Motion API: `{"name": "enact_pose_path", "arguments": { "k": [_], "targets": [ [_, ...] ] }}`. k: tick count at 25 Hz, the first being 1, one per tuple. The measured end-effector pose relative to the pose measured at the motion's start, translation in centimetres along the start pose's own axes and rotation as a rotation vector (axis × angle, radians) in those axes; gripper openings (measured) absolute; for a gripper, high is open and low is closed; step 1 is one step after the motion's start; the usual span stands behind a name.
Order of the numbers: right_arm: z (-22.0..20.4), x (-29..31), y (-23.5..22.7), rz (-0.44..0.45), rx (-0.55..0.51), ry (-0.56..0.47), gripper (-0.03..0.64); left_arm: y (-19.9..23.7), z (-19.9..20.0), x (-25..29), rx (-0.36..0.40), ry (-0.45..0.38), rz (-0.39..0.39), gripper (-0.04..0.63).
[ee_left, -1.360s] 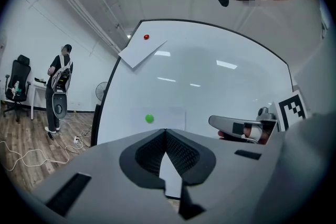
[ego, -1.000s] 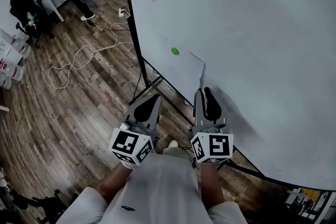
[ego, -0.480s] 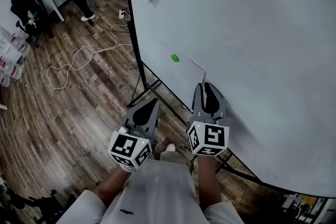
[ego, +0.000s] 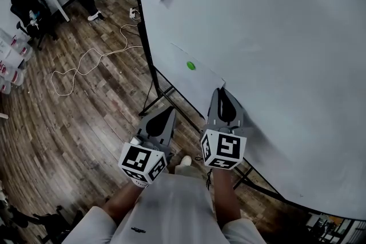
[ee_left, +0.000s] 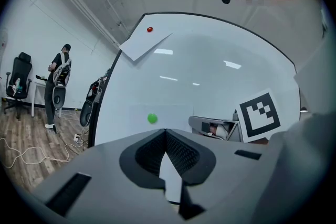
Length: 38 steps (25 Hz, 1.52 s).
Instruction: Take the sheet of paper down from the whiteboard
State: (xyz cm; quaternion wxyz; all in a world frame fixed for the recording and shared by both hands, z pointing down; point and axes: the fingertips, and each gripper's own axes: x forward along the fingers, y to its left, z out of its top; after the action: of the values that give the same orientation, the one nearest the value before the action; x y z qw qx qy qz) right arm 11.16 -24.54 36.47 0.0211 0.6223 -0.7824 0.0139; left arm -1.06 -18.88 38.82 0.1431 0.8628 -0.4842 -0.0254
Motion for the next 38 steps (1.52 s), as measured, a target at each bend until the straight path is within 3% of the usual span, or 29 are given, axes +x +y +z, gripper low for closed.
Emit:
{"name": "enact_pose_path", "arguments": {
  "k": [2, 20, 25, 38],
  "targets": [
    [0.0, 0.0, -0.2, -0.004, -0.003, 0.003, 0.012, 0.0, 0.0, 0.2, -0.001, 0.000, 0.000, 0.006],
    [-0.2, -0.4, -0.4, 0.025, 0.031, 0.006, 0.011, 0.3, 0.5, 1.9, 0.024, -0.014, 0.004, 0.008],
    [0.1, -0.5, -0.2, 0.038, 0.041, 0.005, 0.011, 0.9, 1.1, 3.6, 0.010, -0.025, -0.012, 0.070],
    [1.1, -0.6, -0.1, 0.045, 0.057, 0.006, 0.011, 1.9, 2.5, 8.7, 0.024, -0.032, -0.051, 0.109]
  ]
}}
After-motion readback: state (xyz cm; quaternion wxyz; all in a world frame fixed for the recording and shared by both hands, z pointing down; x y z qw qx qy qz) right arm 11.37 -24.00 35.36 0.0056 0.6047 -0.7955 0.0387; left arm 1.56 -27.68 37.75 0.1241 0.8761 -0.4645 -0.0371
